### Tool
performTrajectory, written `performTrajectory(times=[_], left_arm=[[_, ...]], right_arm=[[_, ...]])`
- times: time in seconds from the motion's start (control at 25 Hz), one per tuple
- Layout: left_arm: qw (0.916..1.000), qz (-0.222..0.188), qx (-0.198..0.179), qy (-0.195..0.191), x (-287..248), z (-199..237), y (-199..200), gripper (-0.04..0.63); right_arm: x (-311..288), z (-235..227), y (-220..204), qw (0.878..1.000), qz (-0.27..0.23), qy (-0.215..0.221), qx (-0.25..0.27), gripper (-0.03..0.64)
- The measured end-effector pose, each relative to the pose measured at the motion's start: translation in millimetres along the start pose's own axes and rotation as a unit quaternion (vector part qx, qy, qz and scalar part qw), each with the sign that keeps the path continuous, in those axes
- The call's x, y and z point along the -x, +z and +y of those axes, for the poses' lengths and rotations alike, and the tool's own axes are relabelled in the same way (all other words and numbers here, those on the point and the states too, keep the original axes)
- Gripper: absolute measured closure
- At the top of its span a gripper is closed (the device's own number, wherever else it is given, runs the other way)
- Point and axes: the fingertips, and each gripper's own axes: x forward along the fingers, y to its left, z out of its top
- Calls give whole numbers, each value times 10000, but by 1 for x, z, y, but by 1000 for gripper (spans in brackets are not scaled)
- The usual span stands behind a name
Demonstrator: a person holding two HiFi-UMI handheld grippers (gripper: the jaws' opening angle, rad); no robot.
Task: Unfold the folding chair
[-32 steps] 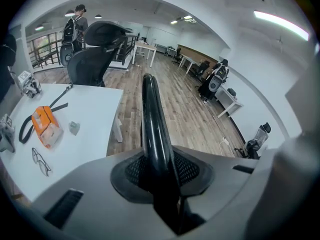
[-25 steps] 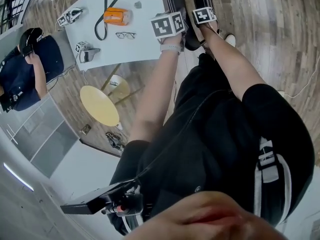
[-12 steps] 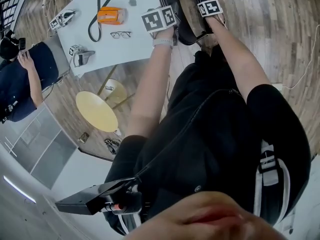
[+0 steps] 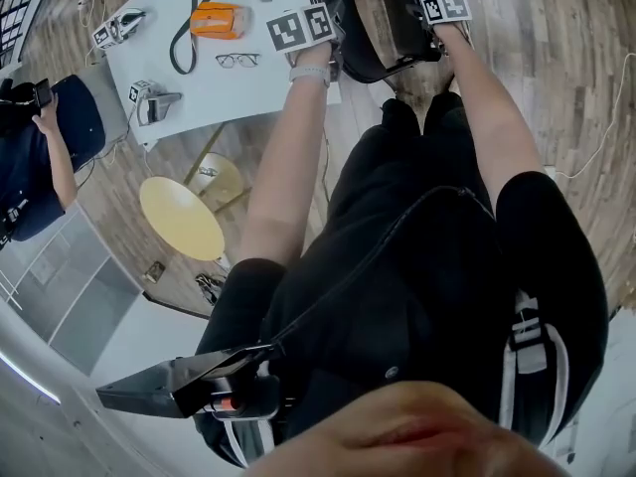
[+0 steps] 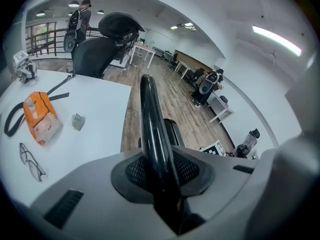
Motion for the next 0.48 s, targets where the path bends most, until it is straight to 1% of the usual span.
performTrajectory(times=[0.16, 0.36, 0.48], left_arm=[[10000, 21, -16, -40, -6, -2, -3, 512], [9999, 27, 95, -74, -16, 1, -6, 512], [9998, 9, 147, -158, -22, -2, -9, 512]], right_arm=[[10, -23, -5, 9994, -107, 318, -127, 431], [19, -65, -9, 9961, -174, 805, -328, 430], [26, -87, -13, 9932, -161, 1065, -436, 430]])
